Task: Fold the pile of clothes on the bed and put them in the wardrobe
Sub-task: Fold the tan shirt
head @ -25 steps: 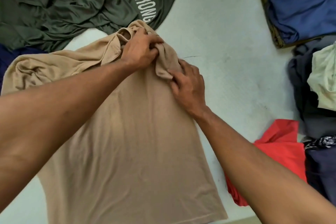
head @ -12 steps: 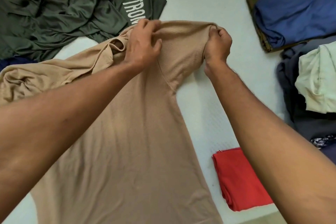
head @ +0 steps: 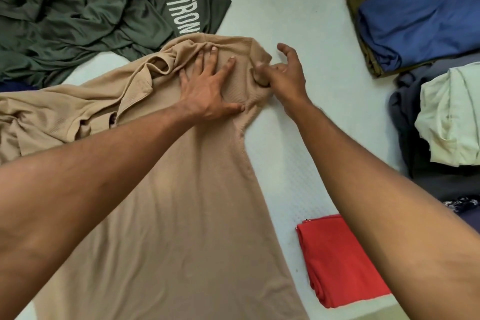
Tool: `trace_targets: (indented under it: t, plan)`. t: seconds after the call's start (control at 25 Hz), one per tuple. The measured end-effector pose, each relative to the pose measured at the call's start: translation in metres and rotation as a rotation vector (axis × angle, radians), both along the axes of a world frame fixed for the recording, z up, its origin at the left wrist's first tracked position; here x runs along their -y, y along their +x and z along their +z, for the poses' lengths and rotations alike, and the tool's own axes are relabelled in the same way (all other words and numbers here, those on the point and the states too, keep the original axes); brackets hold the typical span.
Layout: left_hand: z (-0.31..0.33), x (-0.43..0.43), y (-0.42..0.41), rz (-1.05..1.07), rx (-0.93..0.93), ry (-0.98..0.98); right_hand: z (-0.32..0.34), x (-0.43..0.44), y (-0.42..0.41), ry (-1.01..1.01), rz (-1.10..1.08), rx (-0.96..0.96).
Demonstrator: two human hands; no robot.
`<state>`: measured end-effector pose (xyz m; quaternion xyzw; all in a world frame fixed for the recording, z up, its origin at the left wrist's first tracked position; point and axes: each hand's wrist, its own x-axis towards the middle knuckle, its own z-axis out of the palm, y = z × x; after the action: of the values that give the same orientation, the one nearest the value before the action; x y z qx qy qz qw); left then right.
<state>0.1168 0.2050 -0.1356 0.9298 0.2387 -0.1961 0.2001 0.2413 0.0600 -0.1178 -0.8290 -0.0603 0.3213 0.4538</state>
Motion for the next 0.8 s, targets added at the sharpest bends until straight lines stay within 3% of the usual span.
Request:
trace_targets:
  t: [0.08,0.28,0.4,0.48,0.56,0.68,0.72,0.8]
  plan:
    - [0.003,0.0,0.006,0.007,-0.034,-0.023,-0.002,0.007,0.0,0.014,0.021,0.063]
    - [0.004,0.001,0.008,0.0,-0.066,-0.03,0.02,0.011,0.01,0.267,-0.174,0.281]
    - [0.003,0.001,0.009,-0.017,-0.086,-0.022,0.03,-0.003,-0.001,0.098,0.025,0.545]
    - [0.004,0.0,0.007,0.019,-0.024,-0.042,0.031,-0.015,-0.008,0.041,0.057,0.6]
    - [0.003,-0.002,0.001,0.204,0.267,-0.169,0.033,-0.029,-0.014,0.079,0.057,0.603]
    - [0.02,-0.019,-0.012,0.832,0.711,-0.586,0.04,-0.056,-0.047,0.167,0.192,0.598]
    - [0.027,-0.027,-0.017,1.022,0.738,-0.723,0.042,-0.066,-0.064,0.2,0.28,0.558]
    - [0.037,-0.04,-0.036,1.211,0.61,-0.828,0.043,-0.077,-0.103,0.226,0.522,0.353]
